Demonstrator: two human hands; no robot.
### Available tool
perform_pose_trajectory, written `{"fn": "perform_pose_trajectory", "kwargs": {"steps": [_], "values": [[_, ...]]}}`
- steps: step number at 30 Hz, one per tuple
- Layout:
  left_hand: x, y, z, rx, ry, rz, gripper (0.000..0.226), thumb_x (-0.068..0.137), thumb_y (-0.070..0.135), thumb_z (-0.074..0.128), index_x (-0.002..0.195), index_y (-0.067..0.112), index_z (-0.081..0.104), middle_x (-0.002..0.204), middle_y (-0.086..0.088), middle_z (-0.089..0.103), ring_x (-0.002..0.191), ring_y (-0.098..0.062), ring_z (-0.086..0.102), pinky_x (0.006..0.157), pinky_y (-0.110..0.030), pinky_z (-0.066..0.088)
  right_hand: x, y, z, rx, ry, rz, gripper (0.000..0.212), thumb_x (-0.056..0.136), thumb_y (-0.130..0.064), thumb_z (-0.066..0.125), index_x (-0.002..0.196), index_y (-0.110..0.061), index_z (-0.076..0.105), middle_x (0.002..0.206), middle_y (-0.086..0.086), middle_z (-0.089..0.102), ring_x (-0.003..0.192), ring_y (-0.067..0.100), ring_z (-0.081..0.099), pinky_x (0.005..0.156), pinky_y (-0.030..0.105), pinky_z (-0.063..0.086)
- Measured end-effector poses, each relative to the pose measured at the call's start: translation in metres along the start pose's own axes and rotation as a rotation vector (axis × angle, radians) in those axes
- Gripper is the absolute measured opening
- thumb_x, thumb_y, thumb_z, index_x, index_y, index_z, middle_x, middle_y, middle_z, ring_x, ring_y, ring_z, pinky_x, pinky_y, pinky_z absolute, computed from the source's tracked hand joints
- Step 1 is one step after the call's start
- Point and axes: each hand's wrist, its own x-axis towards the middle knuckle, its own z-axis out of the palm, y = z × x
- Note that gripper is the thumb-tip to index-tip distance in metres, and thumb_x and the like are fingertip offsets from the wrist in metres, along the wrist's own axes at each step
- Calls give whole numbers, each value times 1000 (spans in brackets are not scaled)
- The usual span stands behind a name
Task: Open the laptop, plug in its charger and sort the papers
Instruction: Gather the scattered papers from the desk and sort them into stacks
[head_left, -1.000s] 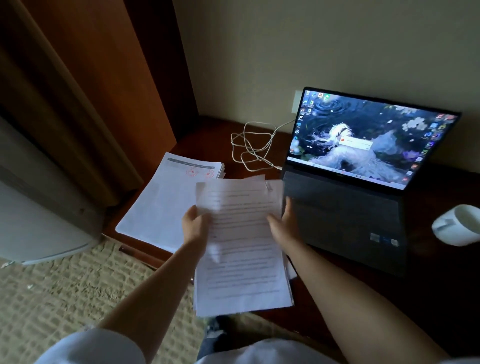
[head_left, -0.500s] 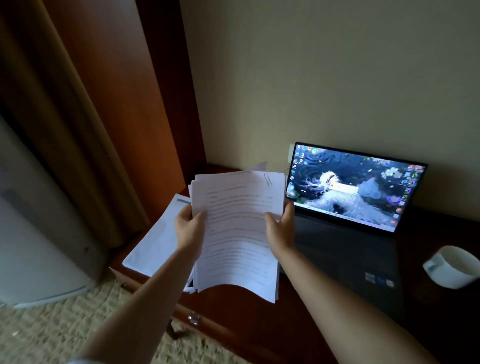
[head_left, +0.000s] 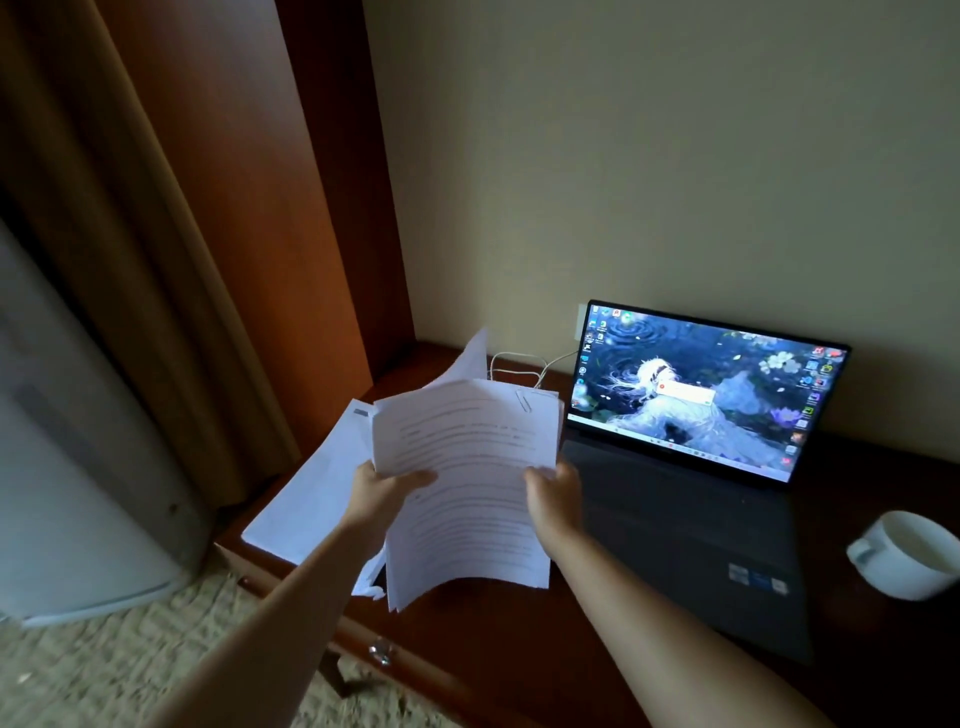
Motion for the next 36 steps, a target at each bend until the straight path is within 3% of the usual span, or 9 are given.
{"fn": "perform_pose_trajectory", "kwargs": {"steps": [4,7,11,16,20,26,29,32,36], "values": [[2,7,-15,-12,-140,-4,39,61,0,77,97,7,66,99,-16,69,100,-37,64,85,-54,54,11,-6,-9,-21,19,18,30,79,5,48,62,-17,56,64,1,57,66,21,55,53,25,37],[3,14,-24,55,-253,-32,62,49,13,78,108,3,62,107,-22,65,104,-38,62,90,-58,51,16,-17,-14,-13,-120,-35,32,76,10,43,75,-20,55,74,2,58,72,16,55,61,28,40],[5,19,-27,86,-287,-29,57,53,5,67,109,2,59,110,-26,61,108,-39,59,94,-58,48,20,-25,-15,60,-242,-24,29,79,11,40,88,-13,55,79,3,59,76,15,55,62,26,40],[5,21,-28,59,-237,23,50,54,4,67,104,3,61,103,-21,64,104,-41,61,90,-58,50,23,-24,-17,61,-298,-13,17,83,5,47,89,-5,60,76,4,63,69,12,61,57,21,43],[3,19,-23,-92,-25,75,40,55,4,75,94,6,66,92,-10,70,95,-36,65,82,-50,55,19,-22,-12,136,-167,-173,13,85,3,56,93,-6,60,79,2,65,63,1,63,54,17,46],[-11,-10,-17,-100,107,91,45,63,5,83,104,10,63,103,-10,68,101,-30,64,84,-45,55,8,20,-11,102,-179,-139,50,84,2,59,124,-21,39,103,3,58,95,15,60,75,27,50],[-11,-11,-15,-83,147,91,35,70,1,78,96,16,62,101,-5,68,98,-26,64,80,-38,55,7,25,-9,51,-181,-131,33,88,-2,54,110,-24,45,102,1,59,96,17,60,69,21,46],[-9,-1,-12,-63,148,135,34,70,0,78,93,19,61,97,-2,68,91,-20,66,75,-34,56,10,17,-6,35,-140,-187,22,90,-8,53,100,-27,47,97,-1,61,90,15,62,70,27,51],[-6,-14,-12,-9,150,88,36,71,1,79,98,17,61,103,-4,68,96,-21,65,80,-37,55,13,36,-10,-81,-216,-129,18,94,-11,49,109,-21,46,100,-5,58,94,9,58,65,14,44]]}}
